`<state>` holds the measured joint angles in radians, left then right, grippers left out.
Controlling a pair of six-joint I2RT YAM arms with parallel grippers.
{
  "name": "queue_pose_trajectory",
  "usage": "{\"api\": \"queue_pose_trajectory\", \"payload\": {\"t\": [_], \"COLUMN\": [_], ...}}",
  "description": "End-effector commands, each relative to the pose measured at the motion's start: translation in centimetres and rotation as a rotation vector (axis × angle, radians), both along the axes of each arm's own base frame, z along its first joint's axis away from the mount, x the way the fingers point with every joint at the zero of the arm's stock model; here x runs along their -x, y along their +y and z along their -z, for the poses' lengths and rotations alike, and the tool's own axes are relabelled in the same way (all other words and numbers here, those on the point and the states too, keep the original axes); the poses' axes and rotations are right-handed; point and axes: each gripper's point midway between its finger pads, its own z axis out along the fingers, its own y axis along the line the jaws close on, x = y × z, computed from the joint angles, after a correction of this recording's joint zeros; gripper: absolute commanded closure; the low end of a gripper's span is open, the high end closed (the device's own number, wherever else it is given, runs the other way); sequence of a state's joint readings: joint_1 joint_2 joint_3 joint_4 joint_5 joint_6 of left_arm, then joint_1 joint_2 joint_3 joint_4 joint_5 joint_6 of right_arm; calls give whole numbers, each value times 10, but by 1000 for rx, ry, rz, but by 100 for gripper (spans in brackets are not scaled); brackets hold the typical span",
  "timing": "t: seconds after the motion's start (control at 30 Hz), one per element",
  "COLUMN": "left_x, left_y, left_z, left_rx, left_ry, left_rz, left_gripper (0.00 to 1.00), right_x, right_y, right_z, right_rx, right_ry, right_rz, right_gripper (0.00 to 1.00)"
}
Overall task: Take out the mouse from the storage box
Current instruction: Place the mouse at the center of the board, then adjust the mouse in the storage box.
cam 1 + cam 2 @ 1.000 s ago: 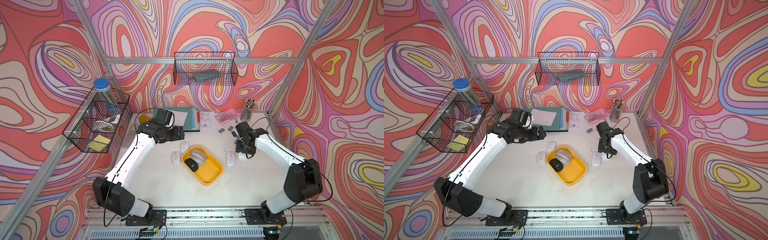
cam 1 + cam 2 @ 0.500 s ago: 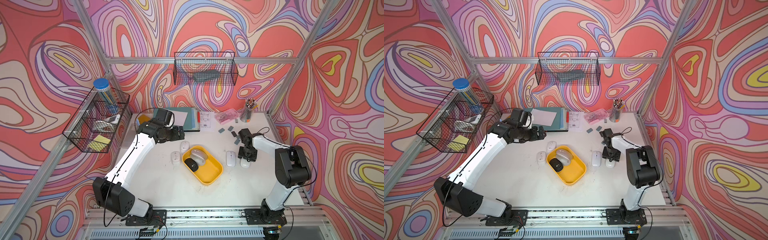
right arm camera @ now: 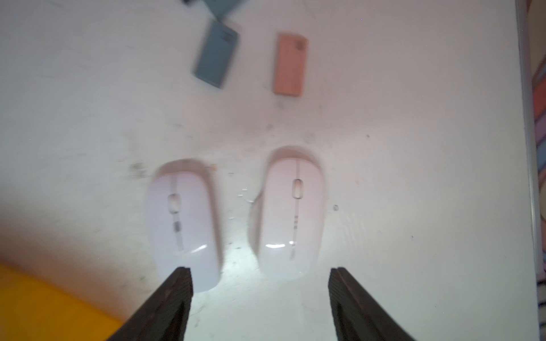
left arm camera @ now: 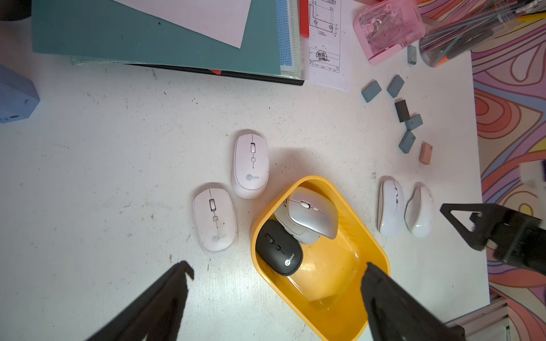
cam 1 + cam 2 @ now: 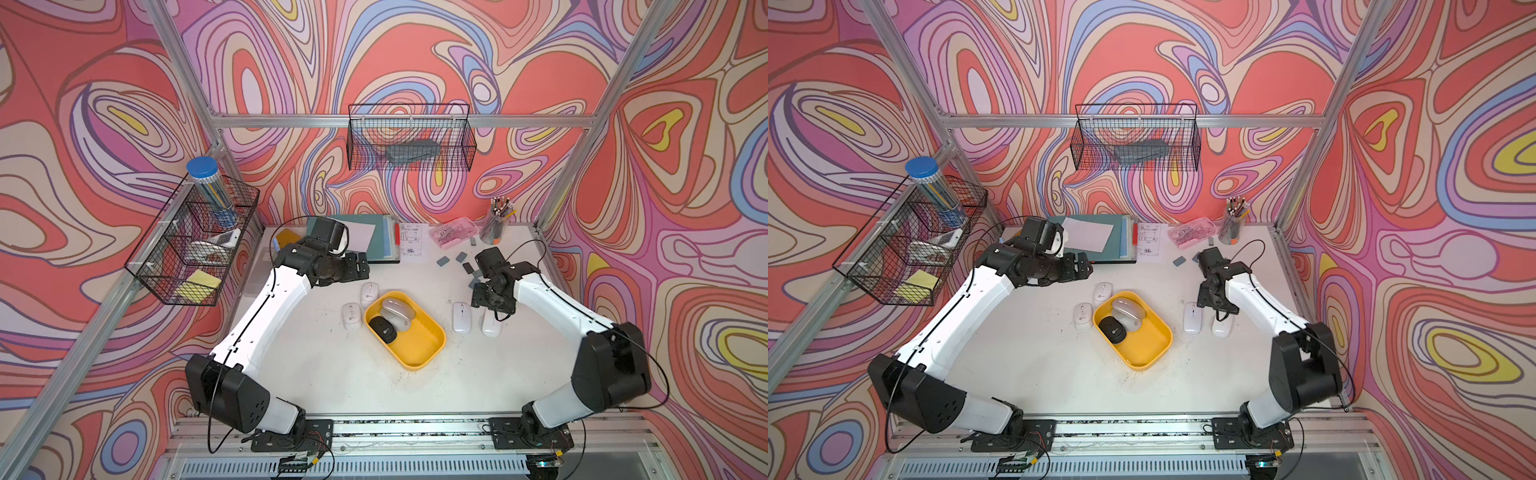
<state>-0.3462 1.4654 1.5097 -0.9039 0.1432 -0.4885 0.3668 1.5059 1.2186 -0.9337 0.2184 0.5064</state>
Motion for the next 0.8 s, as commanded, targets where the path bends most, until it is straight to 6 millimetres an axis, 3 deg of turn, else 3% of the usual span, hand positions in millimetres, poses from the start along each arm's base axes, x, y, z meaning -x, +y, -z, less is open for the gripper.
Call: {"api": "queue_pose_trajectory", "payload": {"t": [0.0,0.03,0.13,0.23,0.4,0.53,0.77], "left_x": [-3,-3,-3,-4,-3,-2,-1], "left_y": [4,4,4,5,5,5,5], "left_z": [6,7,9,11,6,4,2], "left_rx": [-23,-29,-32,-38,-33,-29,-24], "left_ry": [5,6,14,16,5,0,-7], "left_rz": [2,1,2,-1,0,0,1], "left_gripper": [5,5,5,5,5,5,5], "right_x": [12,15,12,-1,-15,-10,-5], "right_y": [78,109,164,194,226,245,248], "right_z": [-15,-11,3,15,39,50,54], "right_rx": [-89,-120,-159,-162,-92,-17,22], "right_ry": [-26,-26,-46,-50,-43,-49,-54], "right_rz": [-206,-286,-438,-518,-633,-715,-734], "right_gripper": [28,28,28,29,29,29,29]}}
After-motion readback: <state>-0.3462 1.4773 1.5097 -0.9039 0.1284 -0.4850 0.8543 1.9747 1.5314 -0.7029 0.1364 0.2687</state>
